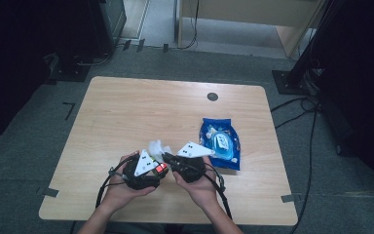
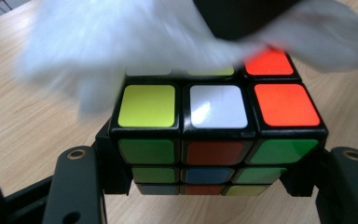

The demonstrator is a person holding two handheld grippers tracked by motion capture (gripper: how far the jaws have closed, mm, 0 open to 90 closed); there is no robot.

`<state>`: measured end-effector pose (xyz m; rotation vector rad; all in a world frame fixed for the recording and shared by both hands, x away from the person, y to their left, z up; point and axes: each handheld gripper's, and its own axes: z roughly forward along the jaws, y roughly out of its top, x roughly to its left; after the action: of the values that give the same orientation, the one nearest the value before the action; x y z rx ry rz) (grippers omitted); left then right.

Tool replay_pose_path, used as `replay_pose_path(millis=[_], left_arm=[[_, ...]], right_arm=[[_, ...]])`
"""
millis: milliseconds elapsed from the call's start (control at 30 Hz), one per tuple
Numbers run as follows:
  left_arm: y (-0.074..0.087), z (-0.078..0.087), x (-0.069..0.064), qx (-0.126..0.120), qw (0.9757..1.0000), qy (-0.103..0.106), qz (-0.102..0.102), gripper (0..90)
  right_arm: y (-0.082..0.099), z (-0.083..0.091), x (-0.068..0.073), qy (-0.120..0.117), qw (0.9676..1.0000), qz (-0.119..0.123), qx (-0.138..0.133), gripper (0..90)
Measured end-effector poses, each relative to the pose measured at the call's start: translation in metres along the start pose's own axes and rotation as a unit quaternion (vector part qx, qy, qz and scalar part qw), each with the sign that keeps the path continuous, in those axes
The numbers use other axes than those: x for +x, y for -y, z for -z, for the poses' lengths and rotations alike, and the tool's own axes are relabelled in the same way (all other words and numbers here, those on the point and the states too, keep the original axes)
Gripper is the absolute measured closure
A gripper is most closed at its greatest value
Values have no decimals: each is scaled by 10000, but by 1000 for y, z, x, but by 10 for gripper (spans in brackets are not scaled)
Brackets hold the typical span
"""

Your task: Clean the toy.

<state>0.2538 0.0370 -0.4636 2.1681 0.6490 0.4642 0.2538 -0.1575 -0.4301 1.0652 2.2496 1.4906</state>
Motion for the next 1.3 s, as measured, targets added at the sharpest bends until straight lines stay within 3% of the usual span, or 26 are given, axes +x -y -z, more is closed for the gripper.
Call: replay_pose_path(millis=[100, 200, 367, 467, 600, 700, 800, 867, 1000, 1067, 1100, 1200, 1300], left_arm=[[1, 2, 5, -36, 9999, -23, 115, 340], [2, 3, 9, -10, 9998, -66, 181, 340], [-1, -1, -1, -23, 10000, 12, 75, 340], [-2, -2, -4, -71, 9999, 48, 76, 340], [-2, 0, -5, -96, 9999, 59, 45, 340], [-1, 1, 1, -140, 9997, 84, 208, 340], [0, 2, 6, -179, 9993, 93, 324, 340], [-1, 1, 5, -168, 9992, 121, 336, 340], [-2, -5, -5, -82, 9999, 93, 111, 340], [-2, -5, -4, -118, 9997, 123, 181, 340], [-1, -4, -2, -135, 9996, 142, 220, 340], [1, 0, 4, -211, 9991, 160, 340, 341], [1, 8, 13, -420, 9975, 197, 541, 341]], right_arm=[[1, 3, 2, 42, 9999, 107, -10, 894], [3, 3, 11, -106, 9997, 209, 14, 894], [3, -3, 28, -410, 9986, 327, 33, 893], [2, -5, 29, -350, 9988, 347, -11, 892], [1, -3, 11, -10, 9998, 55, -191, 891], [3, 1, -2, 323, 9992, 14, -221, 893], [5, 5, -6, 365, 9991, -50, -203, 893], [5, 6, -2, 258, 9995, -17, -204, 893], [7, 0, 17, -169, 9995, 197, -176, 892], [6, -2, 22, -2, 9993, 353, -111, 891], [5, -1, 19, 39, 9994, 318, -129, 891], [7, 2, -2, 426, 9990, 79, -139, 892], [14, 4, -29, 830, 9960, -323, 24, 891]])
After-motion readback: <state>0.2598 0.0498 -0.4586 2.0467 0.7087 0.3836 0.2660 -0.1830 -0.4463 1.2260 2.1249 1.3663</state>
